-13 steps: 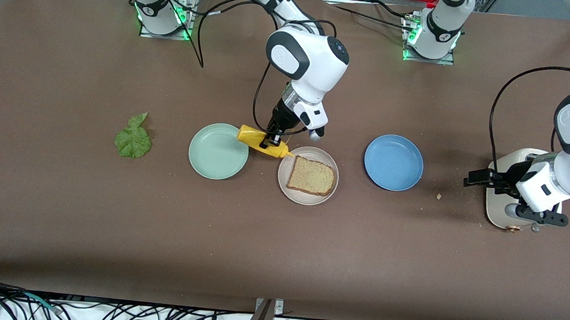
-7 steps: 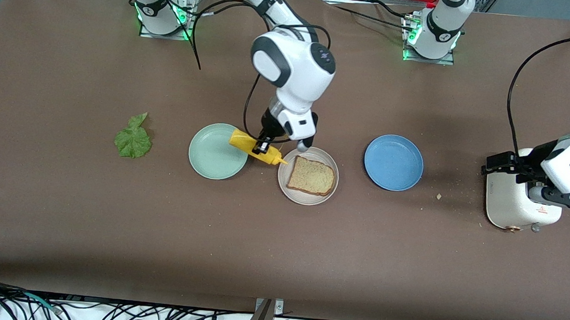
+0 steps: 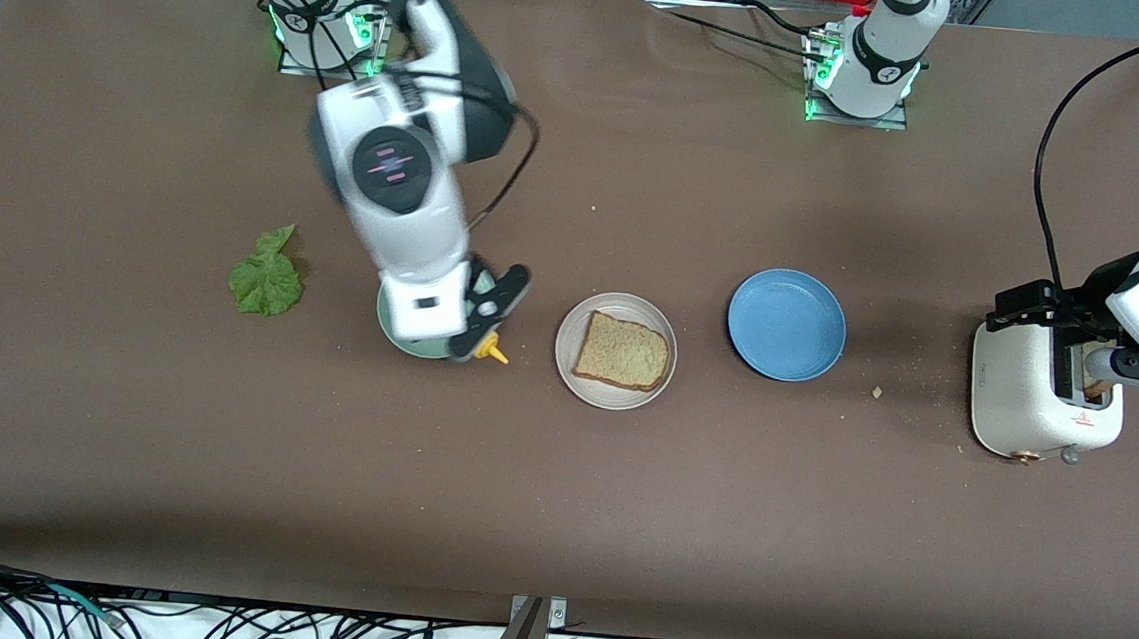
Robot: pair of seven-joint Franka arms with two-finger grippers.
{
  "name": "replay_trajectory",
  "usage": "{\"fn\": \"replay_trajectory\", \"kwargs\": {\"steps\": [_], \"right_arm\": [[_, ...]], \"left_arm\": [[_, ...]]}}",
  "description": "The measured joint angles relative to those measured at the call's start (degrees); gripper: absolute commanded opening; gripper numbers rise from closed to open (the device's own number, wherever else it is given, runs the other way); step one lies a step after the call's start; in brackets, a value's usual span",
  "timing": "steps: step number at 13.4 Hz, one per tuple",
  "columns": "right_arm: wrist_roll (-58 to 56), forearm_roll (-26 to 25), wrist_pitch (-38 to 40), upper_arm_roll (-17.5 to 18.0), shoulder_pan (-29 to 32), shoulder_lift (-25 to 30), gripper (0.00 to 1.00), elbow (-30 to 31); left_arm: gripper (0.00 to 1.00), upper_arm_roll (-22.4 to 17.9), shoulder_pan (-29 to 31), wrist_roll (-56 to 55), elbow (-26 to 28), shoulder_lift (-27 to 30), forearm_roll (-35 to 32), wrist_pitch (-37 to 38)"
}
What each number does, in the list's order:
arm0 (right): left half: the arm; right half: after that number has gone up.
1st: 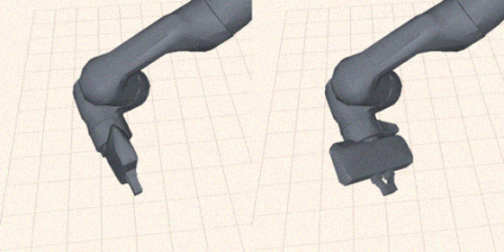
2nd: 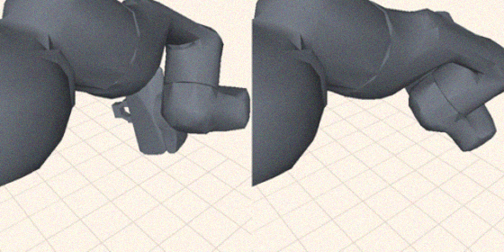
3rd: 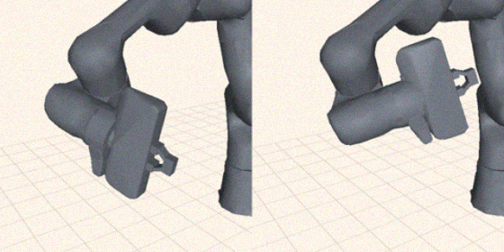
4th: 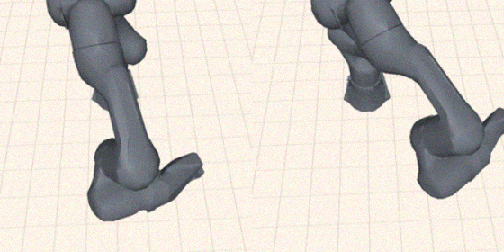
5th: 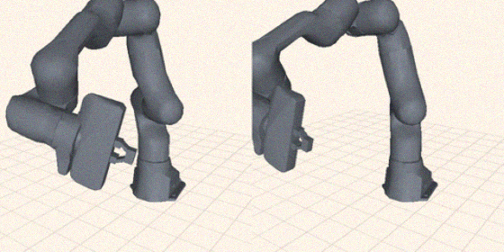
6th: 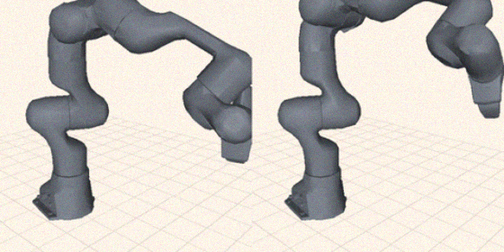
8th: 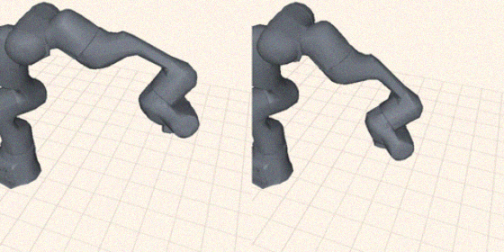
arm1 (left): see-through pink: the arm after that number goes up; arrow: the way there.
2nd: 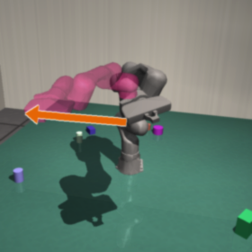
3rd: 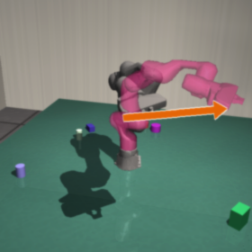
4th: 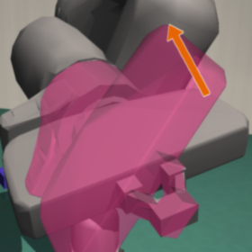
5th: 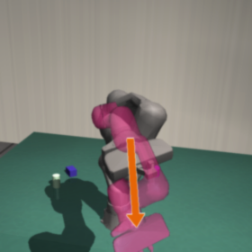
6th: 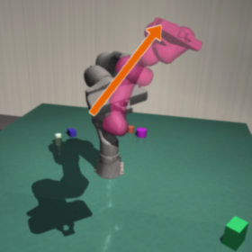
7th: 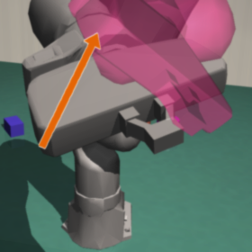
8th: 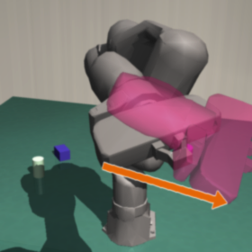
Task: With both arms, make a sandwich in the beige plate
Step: 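Carry the mustard bottle back beside the green plate with the right gripper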
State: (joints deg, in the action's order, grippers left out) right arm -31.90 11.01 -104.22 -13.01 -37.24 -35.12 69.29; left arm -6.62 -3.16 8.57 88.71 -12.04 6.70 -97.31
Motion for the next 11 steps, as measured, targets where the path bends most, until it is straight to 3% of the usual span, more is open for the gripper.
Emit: {"fn": "replay_trajectory", "kwargs": {"steps": [6, 11], "right_arm": [[-23.9, 20.7, -6.0, 0.0, 9.3, 0.2, 0.02, 7.2], [-54.4, 45.1, -7.9, -2.2, 13.9, 0.8, 0.02, 15.0]], "left_arm": [[1.0, 0.0, 0.0, -0.3, -0.1, 1.1, 0.0, 0.0], [1.0, 0.0, 0.0, -0.3, -0.1, 1.2, 0.0, 0.0]]}}
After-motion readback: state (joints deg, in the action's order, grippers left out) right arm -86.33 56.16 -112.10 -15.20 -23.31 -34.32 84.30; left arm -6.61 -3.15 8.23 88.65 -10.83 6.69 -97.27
